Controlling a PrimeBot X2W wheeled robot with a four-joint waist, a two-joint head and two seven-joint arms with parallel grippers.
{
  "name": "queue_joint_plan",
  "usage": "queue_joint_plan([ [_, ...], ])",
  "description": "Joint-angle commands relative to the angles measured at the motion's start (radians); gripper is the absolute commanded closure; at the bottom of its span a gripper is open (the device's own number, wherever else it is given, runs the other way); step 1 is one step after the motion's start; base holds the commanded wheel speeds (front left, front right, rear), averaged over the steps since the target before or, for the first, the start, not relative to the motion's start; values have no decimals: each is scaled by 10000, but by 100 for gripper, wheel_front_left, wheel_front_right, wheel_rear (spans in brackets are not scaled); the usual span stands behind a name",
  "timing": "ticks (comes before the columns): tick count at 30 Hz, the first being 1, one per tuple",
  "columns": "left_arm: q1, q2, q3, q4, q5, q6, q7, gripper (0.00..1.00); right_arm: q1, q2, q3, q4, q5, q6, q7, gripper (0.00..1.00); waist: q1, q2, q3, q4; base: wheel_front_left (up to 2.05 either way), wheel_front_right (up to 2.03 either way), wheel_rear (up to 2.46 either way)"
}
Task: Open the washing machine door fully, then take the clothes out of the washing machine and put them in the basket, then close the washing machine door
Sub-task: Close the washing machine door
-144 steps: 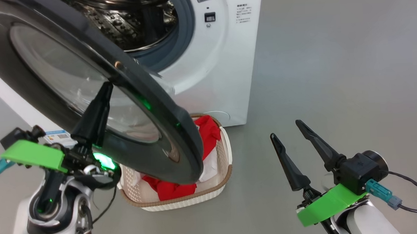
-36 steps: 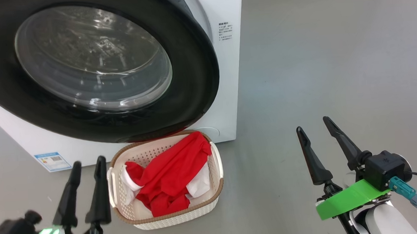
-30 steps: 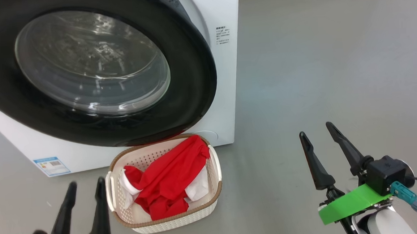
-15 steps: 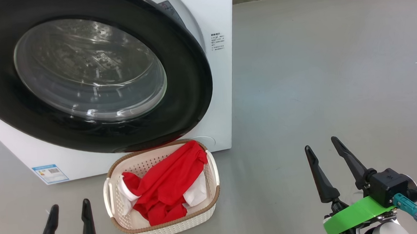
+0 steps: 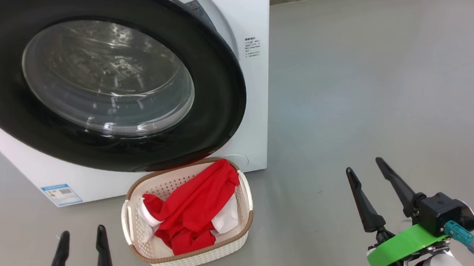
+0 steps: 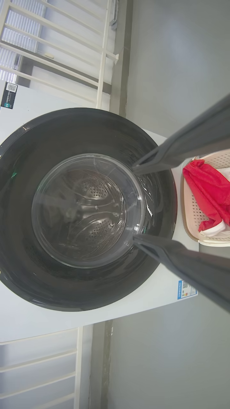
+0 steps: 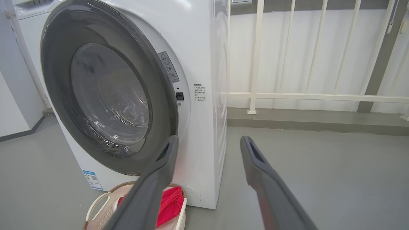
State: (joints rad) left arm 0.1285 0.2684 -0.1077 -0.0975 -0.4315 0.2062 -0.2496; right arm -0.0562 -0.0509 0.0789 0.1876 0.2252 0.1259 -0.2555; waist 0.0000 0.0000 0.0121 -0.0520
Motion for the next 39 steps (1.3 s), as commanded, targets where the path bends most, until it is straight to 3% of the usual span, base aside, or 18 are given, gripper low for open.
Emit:
queue_joint_plan([
  [1, -134, 73, 331, -249, 133, -76, -121, 0, -143, 7, 271, -141, -136, 48, -63, 67, 0, 0, 3, 51, 0, 0, 0],
  [2, -137, 57, 308, -239, 153, -89, -121, 0, -162, 7, 289, -95, -135, 48, -63, 100, 0, 0, 5, 81, 0, 0, 0],
  [23, -717, -563, -357, -434, 424, -447, -122, 0, -2252, 7, 914, 2059, 1, 48, -63, 100, 0, 0, 752, 1758, 0, 0, 0],
  [39, -1667, -1273, -528, -191, 770, -1099, -122, 0, -5755, 7, 1483, 4222, 142, 48, -63, 100, 0, 0, 2012, 3144, 0, 0, 0],
])
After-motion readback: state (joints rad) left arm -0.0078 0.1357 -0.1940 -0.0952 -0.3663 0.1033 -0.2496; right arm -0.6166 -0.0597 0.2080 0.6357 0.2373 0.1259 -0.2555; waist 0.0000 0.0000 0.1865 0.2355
